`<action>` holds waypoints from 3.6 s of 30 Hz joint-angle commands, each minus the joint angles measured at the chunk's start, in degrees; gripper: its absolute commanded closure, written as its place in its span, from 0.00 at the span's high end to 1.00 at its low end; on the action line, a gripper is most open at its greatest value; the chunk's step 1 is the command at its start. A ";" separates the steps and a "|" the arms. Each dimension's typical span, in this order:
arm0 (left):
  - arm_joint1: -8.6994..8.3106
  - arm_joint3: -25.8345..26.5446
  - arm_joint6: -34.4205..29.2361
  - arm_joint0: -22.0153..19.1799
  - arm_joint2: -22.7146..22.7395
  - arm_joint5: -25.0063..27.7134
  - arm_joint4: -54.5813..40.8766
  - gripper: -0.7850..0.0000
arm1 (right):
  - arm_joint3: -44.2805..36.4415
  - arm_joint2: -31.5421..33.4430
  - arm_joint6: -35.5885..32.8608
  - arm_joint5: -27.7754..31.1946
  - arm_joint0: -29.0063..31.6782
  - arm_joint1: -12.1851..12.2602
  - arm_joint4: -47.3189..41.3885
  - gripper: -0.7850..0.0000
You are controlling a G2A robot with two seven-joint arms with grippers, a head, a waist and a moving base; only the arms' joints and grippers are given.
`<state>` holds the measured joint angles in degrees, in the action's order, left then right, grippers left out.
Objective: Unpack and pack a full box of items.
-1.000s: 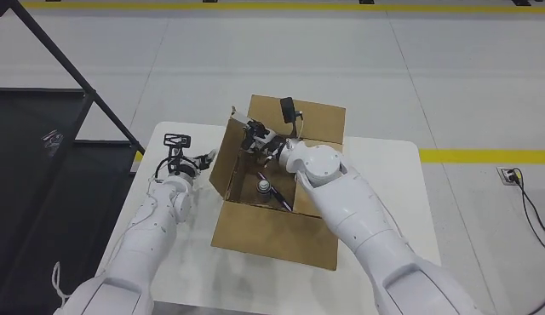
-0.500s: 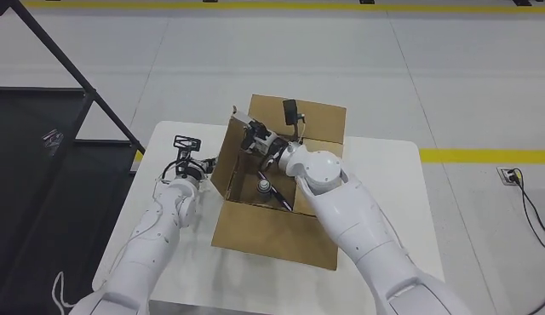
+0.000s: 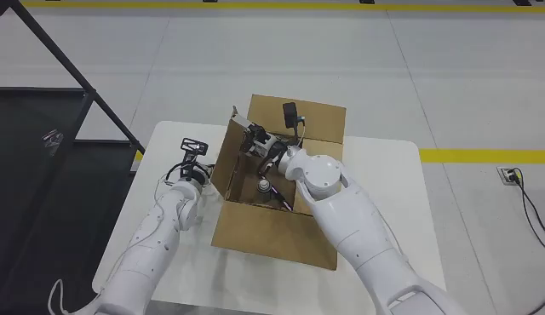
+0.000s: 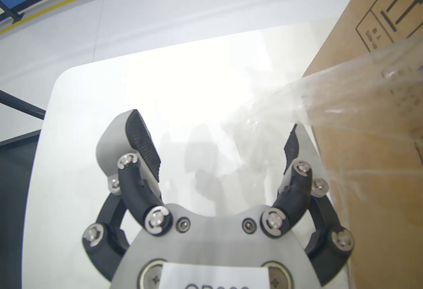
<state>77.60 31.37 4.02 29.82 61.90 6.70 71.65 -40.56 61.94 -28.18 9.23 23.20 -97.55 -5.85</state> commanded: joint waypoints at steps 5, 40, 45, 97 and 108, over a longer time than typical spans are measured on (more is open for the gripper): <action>1.46 -2.57 -0.54 -2.52 -0.21 -4.53 -2.73 1.00 | -1.73 0.64 0.08 -0.09 1.13 0.39 0.92 1.00; 0.06 -3.33 13.06 0.20 9.45 -17.43 -11.85 1.00 | -2.02 0.58 -2.40 -0.71 1.15 0.51 1.48 1.00; -0.47 -2.32 12.51 0.90 10.81 -17.96 -12.17 1.00 | -2.42 -0.37 -3.16 -0.71 1.32 0.14 1.26 1.00; -0.52 -2.58 13.17 7.14 17.29 -22.57 -18.89 1.00 | 14.24 -12.31 11.67 2.80 -4.71 -10.07 5.30 1.00; 0.17 -4.08 13.95 8.45 16.56 -21.94 -19.08 1.00 | 16.36 -11.54 10.96 3.62 -5.79 -10.82 5.62 1.00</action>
<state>77.75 27.29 17.91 38.20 78.48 -15.36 52.55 -24.31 50.35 -17.13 12.80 17.45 -108.34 -0.24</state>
